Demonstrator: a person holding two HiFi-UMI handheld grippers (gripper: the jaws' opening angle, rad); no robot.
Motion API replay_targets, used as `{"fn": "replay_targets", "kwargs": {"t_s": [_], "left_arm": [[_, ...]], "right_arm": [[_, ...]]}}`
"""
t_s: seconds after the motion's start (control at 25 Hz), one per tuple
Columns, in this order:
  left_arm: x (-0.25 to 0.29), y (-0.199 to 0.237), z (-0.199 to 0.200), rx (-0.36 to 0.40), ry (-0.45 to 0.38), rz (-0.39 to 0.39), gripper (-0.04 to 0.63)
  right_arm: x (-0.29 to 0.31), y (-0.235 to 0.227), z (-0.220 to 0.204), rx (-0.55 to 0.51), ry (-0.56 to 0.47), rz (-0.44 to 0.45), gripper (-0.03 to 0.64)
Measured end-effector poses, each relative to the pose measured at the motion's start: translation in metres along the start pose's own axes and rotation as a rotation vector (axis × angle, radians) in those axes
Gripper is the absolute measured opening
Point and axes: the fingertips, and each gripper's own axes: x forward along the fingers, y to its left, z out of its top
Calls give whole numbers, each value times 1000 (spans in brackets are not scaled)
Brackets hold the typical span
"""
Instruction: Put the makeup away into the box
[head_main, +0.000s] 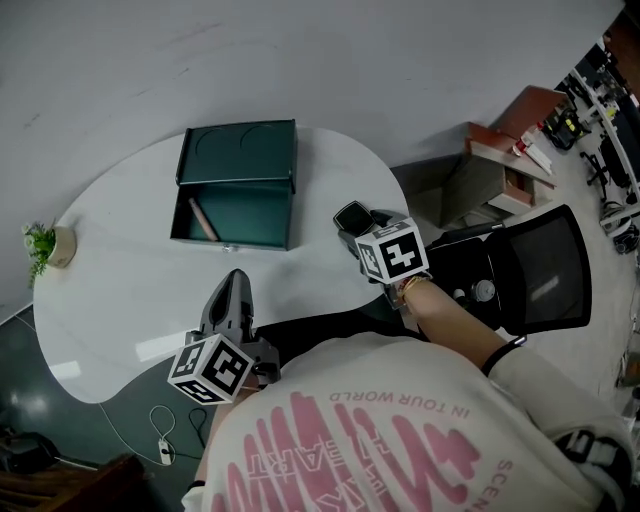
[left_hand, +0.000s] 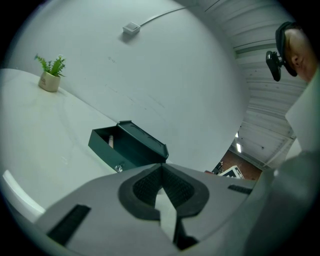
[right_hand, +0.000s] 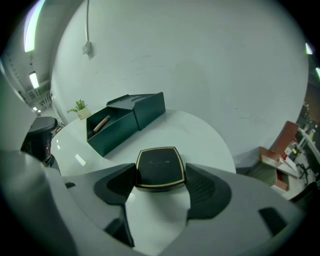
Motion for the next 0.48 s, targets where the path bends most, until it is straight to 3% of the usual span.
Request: {"fn": "replay_targets", "kwargs": {"t_s": [0.36, 0.48], "left_arm": [[-19, 16, 13, -3, -51, 61, 2], [-25, 22, 25, -12, -89, 77, 2]], "right_arm": [[-28, 37, 66, -33, -168, 117, 316], [-33, 57, 80, -86, -178, 153, 316]]}}
